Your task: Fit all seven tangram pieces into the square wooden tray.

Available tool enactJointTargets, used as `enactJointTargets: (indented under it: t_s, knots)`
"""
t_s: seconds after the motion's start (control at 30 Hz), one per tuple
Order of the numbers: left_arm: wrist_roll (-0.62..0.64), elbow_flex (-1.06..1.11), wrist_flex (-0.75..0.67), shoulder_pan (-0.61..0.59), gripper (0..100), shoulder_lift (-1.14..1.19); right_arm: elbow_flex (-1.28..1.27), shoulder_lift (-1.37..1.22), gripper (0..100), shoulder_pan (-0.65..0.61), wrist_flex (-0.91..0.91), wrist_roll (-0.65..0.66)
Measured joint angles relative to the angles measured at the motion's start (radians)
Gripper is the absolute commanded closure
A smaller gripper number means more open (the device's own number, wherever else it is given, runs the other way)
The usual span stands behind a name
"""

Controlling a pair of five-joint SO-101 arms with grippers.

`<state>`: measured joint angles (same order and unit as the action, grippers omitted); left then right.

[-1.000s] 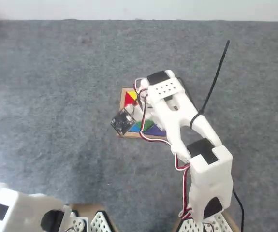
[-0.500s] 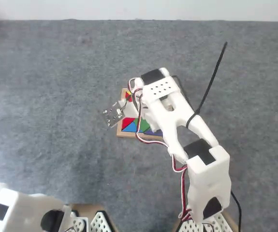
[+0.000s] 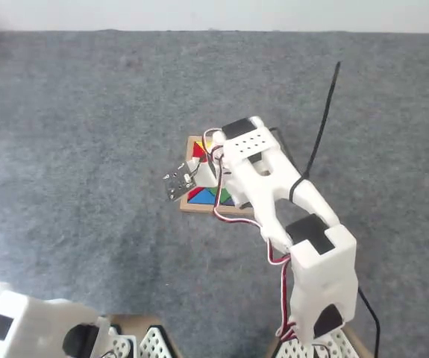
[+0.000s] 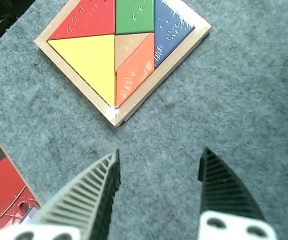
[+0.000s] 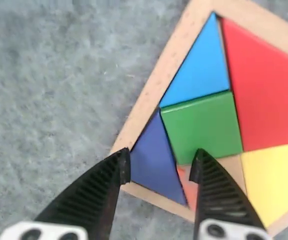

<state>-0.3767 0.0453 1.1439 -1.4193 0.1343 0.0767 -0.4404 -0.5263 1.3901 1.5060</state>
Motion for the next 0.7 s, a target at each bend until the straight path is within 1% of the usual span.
enactJointTargets:
  t_s: [0.17, 0.3, 0.43, 0.57, 0.63, 0.7]
  knots:
    - [0.000, 0.000, 0.000, 0.000, 75, 0.000, 0.005, 0.000, 79.4, 0.009, 0.000, -0.012]
    - [0.000, -0.006, 0.023, 0.003, 75, -0.021, 0.084, 0.017, 79.4, 0.009, 0.068, -0.126]
    - [0.002, -0.026, 0.146, 0.060, 75, -0.143, 0.190, 0.135, 79.4, -0.025, 0.189, -0.345]
    - [0.006, -0.002, 0.259, 0.167, 75, -0.361, 0.216, 0.293, 79.8, -0.046, 0.262, -0.614]
    - [0.014, 0.055, 0.301, 0.235, 75, -0.496, 0.213, 0.374, 85.2, -0.046, 0.275, -0.750]
    - [0.017, 0.150, 0.330, 0.308, 75, -0.641, 0.180, 0.459, 93.6, -0.038, 0.275, -0.873]
